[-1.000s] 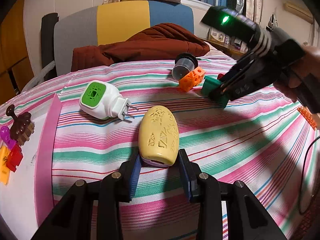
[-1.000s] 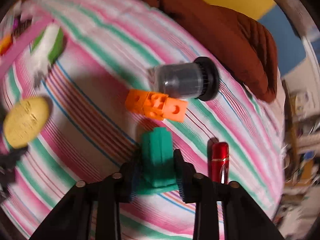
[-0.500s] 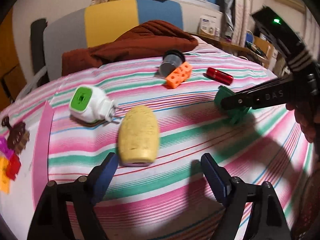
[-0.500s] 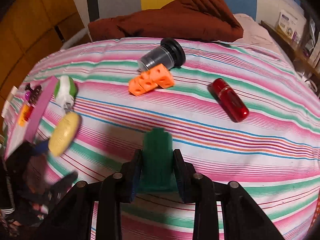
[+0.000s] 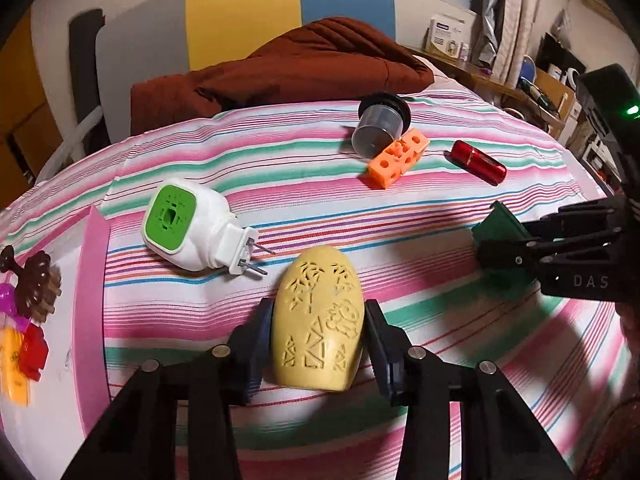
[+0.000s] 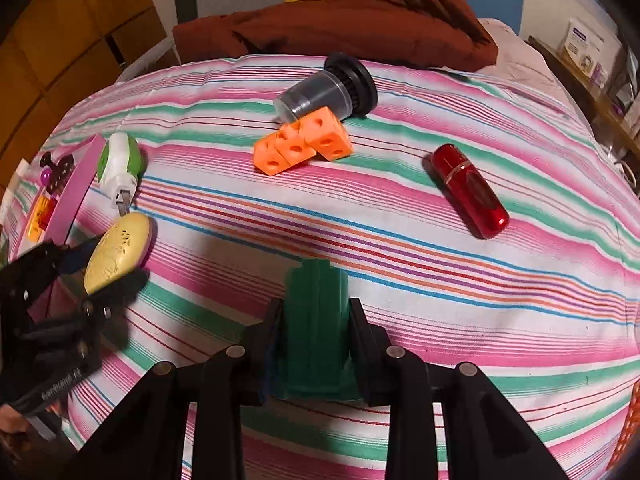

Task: Organize rigid objects
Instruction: 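Lower the yellow oval into the tray and open the left tool while the right tool carries the green piece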

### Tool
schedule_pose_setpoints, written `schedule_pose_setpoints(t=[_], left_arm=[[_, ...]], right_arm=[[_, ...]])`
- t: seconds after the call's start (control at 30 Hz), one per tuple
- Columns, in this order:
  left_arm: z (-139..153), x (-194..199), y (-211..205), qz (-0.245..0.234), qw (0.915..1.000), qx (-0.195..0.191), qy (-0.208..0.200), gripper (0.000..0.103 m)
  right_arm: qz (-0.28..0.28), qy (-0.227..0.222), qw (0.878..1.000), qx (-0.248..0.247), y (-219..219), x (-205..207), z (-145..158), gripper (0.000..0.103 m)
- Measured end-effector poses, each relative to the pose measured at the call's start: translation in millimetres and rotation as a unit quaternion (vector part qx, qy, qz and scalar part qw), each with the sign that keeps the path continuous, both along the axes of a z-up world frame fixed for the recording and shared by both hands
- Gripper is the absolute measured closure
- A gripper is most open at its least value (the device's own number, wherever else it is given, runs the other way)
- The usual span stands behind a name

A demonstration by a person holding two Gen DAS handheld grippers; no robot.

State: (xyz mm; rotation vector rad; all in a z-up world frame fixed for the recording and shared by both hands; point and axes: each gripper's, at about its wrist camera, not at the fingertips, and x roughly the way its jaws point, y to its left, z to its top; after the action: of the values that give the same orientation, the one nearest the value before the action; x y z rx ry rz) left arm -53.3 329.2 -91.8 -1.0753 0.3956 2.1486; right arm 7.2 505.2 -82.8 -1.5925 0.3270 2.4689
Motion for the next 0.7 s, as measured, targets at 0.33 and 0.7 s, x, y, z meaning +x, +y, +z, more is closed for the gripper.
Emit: schedule_pose_setpoints(t=[0.33, 0.7], left_arm=[[15.0, 14.1, -44.4, 0.043, 0.9949, 0.075, -0.051, 0.059], [41.5, 28.9, -105.2, 0.071, 0.9887, 0.124, -0.044, 0.059]], right_arm=[[-0.006, 0.057, 0.998, -0.025, 0.0, 12.9, 20.3, 0.073], [-0.002, 0.068, 0.998, -0.019, -8.3, 13.5, 22.4, 0.073]])
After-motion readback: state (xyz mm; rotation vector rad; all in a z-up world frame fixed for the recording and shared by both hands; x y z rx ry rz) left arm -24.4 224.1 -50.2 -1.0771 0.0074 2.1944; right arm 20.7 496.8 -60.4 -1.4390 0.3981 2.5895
